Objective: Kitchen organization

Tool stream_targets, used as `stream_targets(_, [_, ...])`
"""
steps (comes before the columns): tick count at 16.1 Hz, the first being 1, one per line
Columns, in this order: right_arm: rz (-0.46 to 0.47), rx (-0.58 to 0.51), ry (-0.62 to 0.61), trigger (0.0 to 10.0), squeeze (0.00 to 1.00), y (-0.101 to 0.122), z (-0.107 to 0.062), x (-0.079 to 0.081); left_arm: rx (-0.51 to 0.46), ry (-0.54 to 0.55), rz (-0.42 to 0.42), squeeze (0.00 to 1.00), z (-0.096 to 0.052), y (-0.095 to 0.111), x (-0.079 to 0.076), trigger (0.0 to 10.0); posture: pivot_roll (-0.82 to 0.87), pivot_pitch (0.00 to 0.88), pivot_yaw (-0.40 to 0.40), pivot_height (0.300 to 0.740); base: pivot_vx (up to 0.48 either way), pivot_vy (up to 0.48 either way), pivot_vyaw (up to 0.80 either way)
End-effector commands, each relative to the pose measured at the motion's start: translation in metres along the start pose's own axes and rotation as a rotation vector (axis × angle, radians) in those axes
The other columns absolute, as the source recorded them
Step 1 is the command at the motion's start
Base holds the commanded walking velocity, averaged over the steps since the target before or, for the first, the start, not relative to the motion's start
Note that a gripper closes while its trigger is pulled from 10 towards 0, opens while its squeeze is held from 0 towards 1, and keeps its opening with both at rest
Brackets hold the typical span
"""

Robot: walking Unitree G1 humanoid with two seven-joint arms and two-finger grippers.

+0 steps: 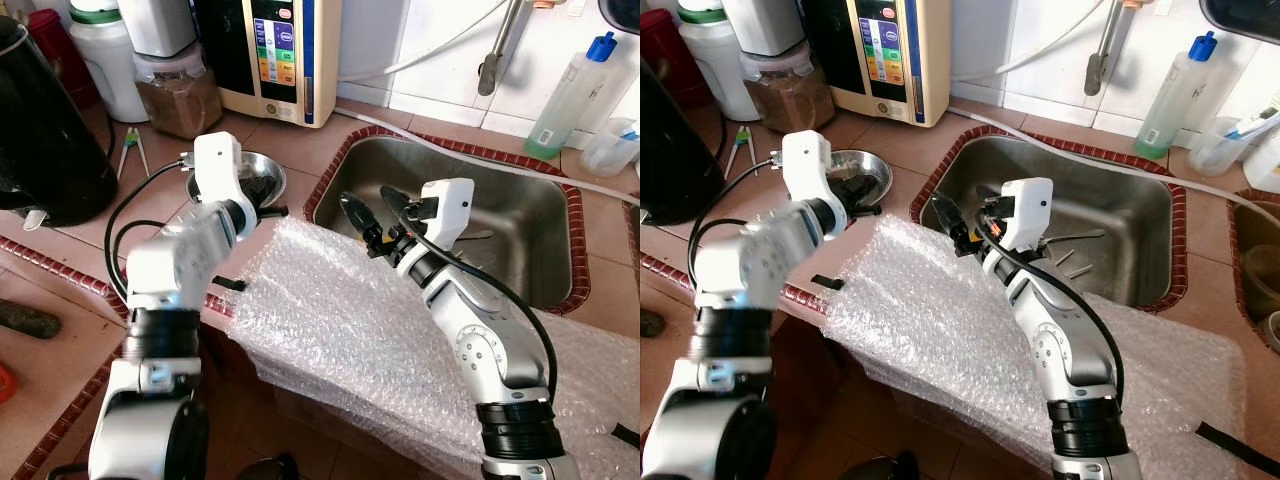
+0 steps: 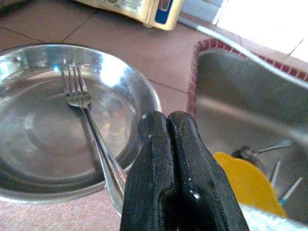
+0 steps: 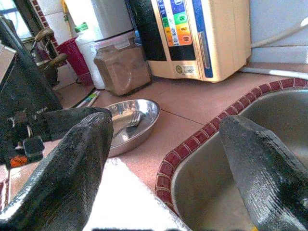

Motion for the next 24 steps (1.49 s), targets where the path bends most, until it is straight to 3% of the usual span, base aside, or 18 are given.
stream_targets(1, [-0.009, -0.016, -0.007, 10.0, 0.00, 0.005, 0.003, -0.001, -0.027, 0.017, 0.022, 0.00, -0.003, 0.002, 0.001, 0.0, -0.03, 0.075, 0.040, 0.740, 0.000, 0.000, 0.00])
stream_targets(8, [-0.006, -0.007, -0.016, 10.0, 0.00, 0.001, 0.002, -0.003, -0.142, 0.064, 0.087, 0.00, -0.006, 0.008, 0.006, 0.0, -0.03, 0.078, 0.030, 0.740, 0.000, 0.000, 0.00])
stream_targets(9, [-0.006, -0.006, -0.016, 10.0, 0.00, 0.001, 0.003, -0.003, -0.160, 0.092, 0.096, 0.07, -0.006, 0.011, 0.010, 4.9, -0.02, 0.079, 0.028, 0.740, 0.000, 0.000, 0.00])
stream_targets(10, [-0.005, -0.004, -0.016, 10.0, 0.00, 0.000, 0.003, -0.002, -0.178, 0.131, 0.090, 1.00, -0.005, 0.015, 0.017, 10.0, -0.02, 0.078, 0.025, 0.740, 0.000, 0.000, 0.00])
stream_targets(13, [-0.007, -0.001, -0.014, 10.0, 0.00, 0.000, 0.004, -0.002, -0.170, 0.213, 0.076, 1.00, 0.004, 0.018, 0.033, 10.0, -0.03, 0.075, 0.025, 0.740, 0.000, 0.000, 0.00])
stream_targets(14, [-0.008, -0.008, -0.014, 10.0, 0.00, 0.002, 0.005, 0.000, -0.161, 0.245, 0.006, 1.00, 0.016, 0.022, 0.040, 10.0, -0.04, 0.077, 0.033, 0.740, 0.000, 0.000, 0.00])
stream_targets(18, [-0.009, -0.011, -0.024, 10.0, 0.00, 0.002, 0.002, 0.001, -0.155, 0.242, -0.021, 1.00, 0.027, 0.025, 0.035, 10.0, -0.06, 0.086, 0.045, 0.740, 0.000, 0.000, 0.00])
stream_targets(19, [-0.009, -0.013, -0.028, 10.0, 0.00, 0.002, 0.001, 0.001, -0.143, 0.254, 0.009, 1.00, 0.030, 0.024, 0.033, 10.0, -0.06, 0.093, 0.053, 0.740, 0.000, 0.000, 0.00])
stream_targets(24, [0.002, -0.008, -0.042, 10.0, 0.00, -0.001, -0.005, 0.005, -0.085, 0.271, -0.020, 1.00, 0.040, 0.012, 0.033, 10.0, -0.06, 0.115, 0.075, 0.740, 0.000, 0.000, 0.00])
Point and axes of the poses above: a point about 5 cm out from each wrist's last joint towards the gripper, its own z axis pointing out of the wrist towards the gripper, its own y axis along the axis of the wrist's last joint, x = y × z, the point moved 1 cm from there along z, pointing out of the wrist towards the gripper, and after that the axes turned 10 degrees about -z, right-handed, at the moved point
